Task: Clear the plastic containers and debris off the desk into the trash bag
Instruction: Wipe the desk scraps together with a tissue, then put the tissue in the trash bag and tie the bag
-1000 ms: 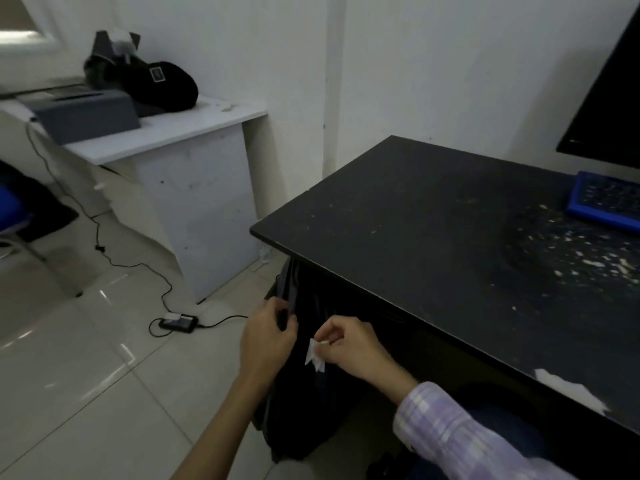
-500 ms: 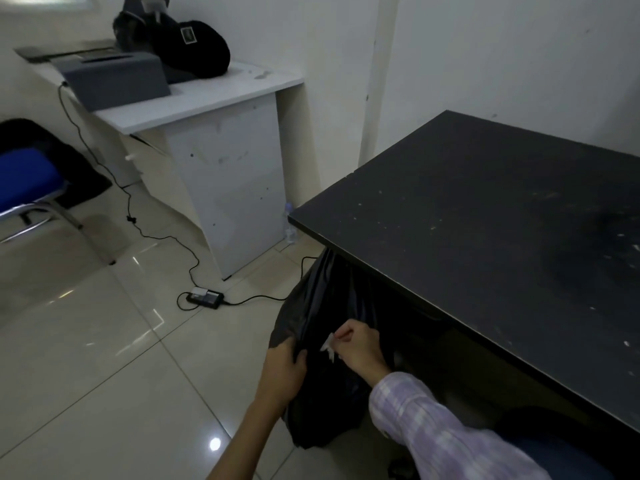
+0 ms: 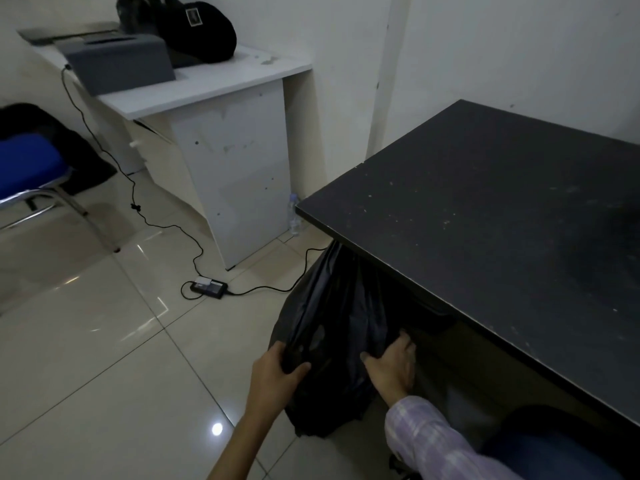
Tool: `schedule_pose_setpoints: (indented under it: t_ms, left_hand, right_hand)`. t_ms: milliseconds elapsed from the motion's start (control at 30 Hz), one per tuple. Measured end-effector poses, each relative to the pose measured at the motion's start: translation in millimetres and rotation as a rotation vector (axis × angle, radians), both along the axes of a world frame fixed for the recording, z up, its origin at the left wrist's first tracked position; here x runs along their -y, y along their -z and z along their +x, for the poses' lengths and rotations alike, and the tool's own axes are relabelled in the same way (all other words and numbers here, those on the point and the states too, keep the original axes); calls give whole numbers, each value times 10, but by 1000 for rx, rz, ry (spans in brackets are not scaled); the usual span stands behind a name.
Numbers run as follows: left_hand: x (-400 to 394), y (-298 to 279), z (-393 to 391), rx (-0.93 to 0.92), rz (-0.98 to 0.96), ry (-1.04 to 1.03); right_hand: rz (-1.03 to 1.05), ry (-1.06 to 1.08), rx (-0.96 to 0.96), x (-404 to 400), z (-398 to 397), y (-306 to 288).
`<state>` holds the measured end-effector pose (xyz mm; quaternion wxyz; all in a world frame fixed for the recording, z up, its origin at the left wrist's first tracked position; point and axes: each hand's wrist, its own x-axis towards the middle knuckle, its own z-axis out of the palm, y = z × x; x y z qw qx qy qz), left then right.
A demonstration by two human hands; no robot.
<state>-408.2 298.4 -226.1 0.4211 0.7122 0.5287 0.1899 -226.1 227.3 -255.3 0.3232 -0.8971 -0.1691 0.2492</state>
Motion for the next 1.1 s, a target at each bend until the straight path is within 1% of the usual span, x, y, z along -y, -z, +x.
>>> schedule_pose_setpoints:
  t_ms: [67,133,200,267,400,467,500,567,600,633,667,733,767,800,833,900,933,967,1033,1100]
  left_hand:
    - [21,26,6,-63,-22,1]
    - [33,64,7,-67,-62,-7]
    - [39,65,4,-37,-83,-8]
    - [30,11,-13,-2,-52,-7]
    - [-91,-217,-111,76,92,-49]
    - [-183,-355,-196,134,112,-107]
    - [-223,-428,-237,173,77,-112]
    - [-273,-560,-293,232,-78,-63]
    - [-284,-608,-317,216,-161,-31]
    - [-290,-645,-336,160,-213,-3]
    - [-293,-660,-360,65,-225,20]
    - [-276,-664,-431,-176,-141,42]
    - [-257,-659,-475,-261,-76,26]
    - [-242,-637,-525,-298,-24,-8]
    - [-234,-610,-568,-296,7,-53]
    - [-231,-563,-613,-255,4,-125]
    - [-235,-563,-613,-204,-46,-155]
    - [-239,-579,-600,-119,-127,-182]
    - [-235,-655,-575,124,-341,-196]
    - [-261,-771,-554,337,-467,-69]
  right_hand:
    - [-1,-42,-202,26,21,63]
    - [-48,-134,-306,40,16,99]
    - [-77,-175,-302,46,2,100]
    - [-67,-214,-277,73,-9,61]
    - [43,-212,-202,146,21,-77]
    - [130,-195,-234,175,64,-192]
    - [193,-183,-324,187,90,-245]
    - [301,-158,-576,223,137,-345]
    - [310,-154,-657,253,157,-400]
    - [290,-155,-692,293,171,-459]
    - [258,-159,-686,336,187,-495]
    - [190,-180,-615,457,222,-553]
    - [152,-196,-587,531,246,-562]
    - [131,-200,-580,600,269,-550]
    - [129,-182,-593,661,284,-540]
    - [187,-73,-633,742,283,-510]
    - [234,-4,-655,757,288,-491]
    - [286,59,-693,760,292,-494]
    - [398,127,-815,735,320,-551]
    - [520,84,-934,696,392,-684]
